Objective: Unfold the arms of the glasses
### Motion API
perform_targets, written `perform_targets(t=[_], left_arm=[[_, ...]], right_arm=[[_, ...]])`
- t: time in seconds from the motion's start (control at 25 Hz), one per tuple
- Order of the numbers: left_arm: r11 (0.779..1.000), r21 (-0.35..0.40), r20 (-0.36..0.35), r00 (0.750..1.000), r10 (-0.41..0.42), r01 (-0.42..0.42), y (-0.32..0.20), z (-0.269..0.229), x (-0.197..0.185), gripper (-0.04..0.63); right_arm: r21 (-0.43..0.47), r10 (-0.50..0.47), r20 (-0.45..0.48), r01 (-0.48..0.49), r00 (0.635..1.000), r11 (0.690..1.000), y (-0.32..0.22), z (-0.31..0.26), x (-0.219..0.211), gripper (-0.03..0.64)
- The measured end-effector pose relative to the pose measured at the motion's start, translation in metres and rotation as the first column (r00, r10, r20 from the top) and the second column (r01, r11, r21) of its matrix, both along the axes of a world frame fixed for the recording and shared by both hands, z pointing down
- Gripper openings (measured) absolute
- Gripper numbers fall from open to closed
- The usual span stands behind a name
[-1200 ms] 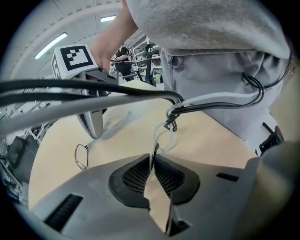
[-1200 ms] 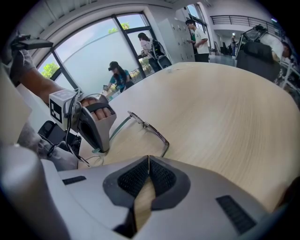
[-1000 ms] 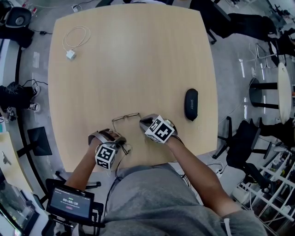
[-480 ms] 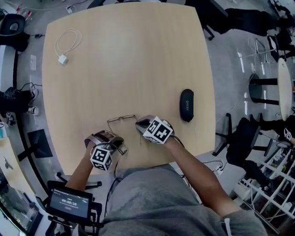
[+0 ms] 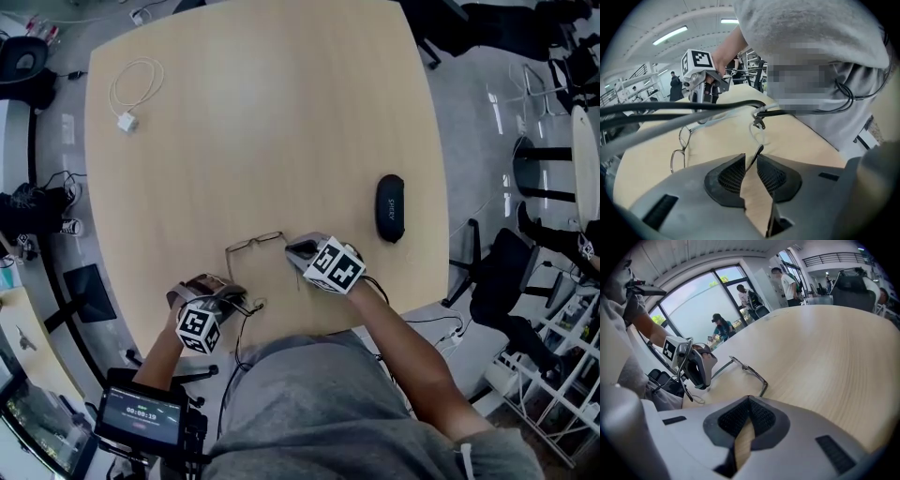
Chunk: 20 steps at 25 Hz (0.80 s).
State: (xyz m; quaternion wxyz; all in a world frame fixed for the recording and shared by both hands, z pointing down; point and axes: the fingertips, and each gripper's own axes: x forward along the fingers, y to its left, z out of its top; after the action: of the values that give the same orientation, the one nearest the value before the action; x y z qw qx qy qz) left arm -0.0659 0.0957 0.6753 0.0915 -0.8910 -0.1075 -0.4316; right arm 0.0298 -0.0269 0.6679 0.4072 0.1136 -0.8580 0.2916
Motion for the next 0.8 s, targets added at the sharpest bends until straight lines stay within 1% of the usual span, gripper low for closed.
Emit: perform_targets(t=[0.08,0.12,0.16,0.2,0.28,0.4,0.48,0.56,0.64,0.72,0.8], left_arm=[[1.000,0.003,-0.014,1.000,0.024,-0.024,-0.001,-0.003,-0.004,0.058],[0.999,-0.005,-0.036,0.999,0.035,-0.035,0.000,-0.006,-0.004,0.063],[0.999,-0.023,-0.068,0.997,0.038,-0.039,0.001,-0.011,-0.003,0.082],[0.998,-0.045,-0.102,0.994,0.030,-0.035,0.001,-0.016,-0.001,0.136],[0.996,-0.086,-0.151,0.988,-0.011,-0.002,-0.003,-0.024,0.000,0.183],[0.988,-0.125,-0.183,0.976,-0.115,0.093,-0.015,-0.034,-0.005,0.187],[0.976,-0.142,-0.203,0.960,-0.191,0.164,-0.022,-0.047,-0.009,0.187],[0.961,-0.148,-0.224,0.938,-0.263,0.234,-0.028,-0.064,-0.010,0.187],[0.942,-0.145,-0.254,0.908,-0.332,0.304,-0.037,-0.084,-0.004,0.187],[0.914,-0.137,-0.304,0.862,-0.405,0.381,-0.050,-0.110,0.004,0.186],[0.877,-0.139,-0.372,0.797,-0.476,0.460,-0.063,-0.141,0.008,0.186]], right_arm=[[0.010,-0.012,-0.031,0.012,0.999,1.000,-0.001,0.000,0.000,0.008],[0.015,-0.015,-0.044,0.016,0.999,1.000,0.000,0.000,0.000,0.008],[0.019,-0.016,-0.055,0.017,0.998,1.000,0.000,0.001,0.001,0.008],[0.022,-0.016,-0.065,0.017,0.998,1.000,0.000,0.001,0.001,0.008],[0.027,-0.011,-0.079,0.013,0.997,1.000,-0.002,0.001,0.001,0.008],[0.032,0.012,-0.090,-0.009,0.996,0.999,-0.002,-0.001,0.003,0.009],[0.038,0.040,-0.073,-0.037,0.997,0.999,-0.002,-0.008,0.004,0.009],[0.057,0.061,-0.046,-0.058,0.997,0.997,-0.004,-0.024,0.009,0.011],[0.089,0.077,-0.013,-0.075,0.997,0.993,-0.006,-0.045,0.020,0.011],[0.132,0.094,0.035,-0.098,0.995,0.986,-0.008,-0.072,0.029,0.011],[0.180,0.111,0.105,-0.129,0.988,0.975,-0.010,-0.104,0.028,0.011]])
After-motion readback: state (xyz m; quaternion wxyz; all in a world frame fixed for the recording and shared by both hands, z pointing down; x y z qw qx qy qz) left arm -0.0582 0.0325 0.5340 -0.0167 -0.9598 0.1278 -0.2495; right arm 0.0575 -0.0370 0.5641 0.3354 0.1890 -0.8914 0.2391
